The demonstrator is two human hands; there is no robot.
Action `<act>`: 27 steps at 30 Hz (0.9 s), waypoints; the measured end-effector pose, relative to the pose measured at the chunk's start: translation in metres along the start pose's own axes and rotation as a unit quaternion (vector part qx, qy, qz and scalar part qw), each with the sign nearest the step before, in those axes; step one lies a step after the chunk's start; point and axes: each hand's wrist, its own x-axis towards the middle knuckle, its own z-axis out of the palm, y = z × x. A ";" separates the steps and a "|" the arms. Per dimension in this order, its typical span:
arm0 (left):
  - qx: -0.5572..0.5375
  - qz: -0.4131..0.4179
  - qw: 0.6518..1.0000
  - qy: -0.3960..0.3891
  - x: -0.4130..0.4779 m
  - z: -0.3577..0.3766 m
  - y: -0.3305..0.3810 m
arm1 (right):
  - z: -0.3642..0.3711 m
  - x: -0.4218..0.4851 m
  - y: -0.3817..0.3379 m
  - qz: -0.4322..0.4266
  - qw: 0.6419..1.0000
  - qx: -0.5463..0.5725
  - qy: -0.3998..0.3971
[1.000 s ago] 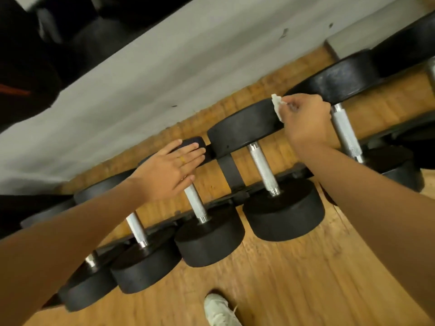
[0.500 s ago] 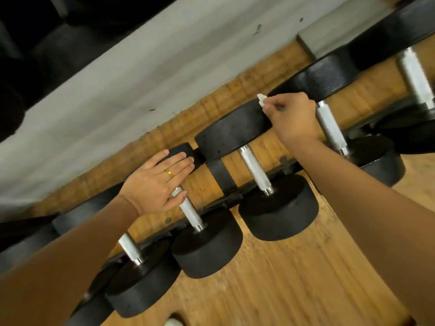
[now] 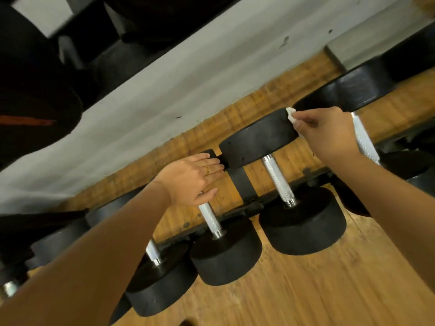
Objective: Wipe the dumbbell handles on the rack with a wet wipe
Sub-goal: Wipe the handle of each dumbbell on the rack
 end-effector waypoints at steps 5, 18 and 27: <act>-0.004 -0.008 1.000 0.019 -0.001 0.000 -0.002 | 0.000 0.012 -0.015 0.002 1.000 -0.025 -0.005; -0.007 -0.005 1.000 0.020 -0.002 0.000 -0.001 | 0.006 -0.011 -0.015 0.004 0.998 0.019 0.053; -0.023 -0.006 0.999 0.042 -0.003 0.005 -0.004 | 0.014 0.004 -0.025 0.028 0.998 -0.012 0.051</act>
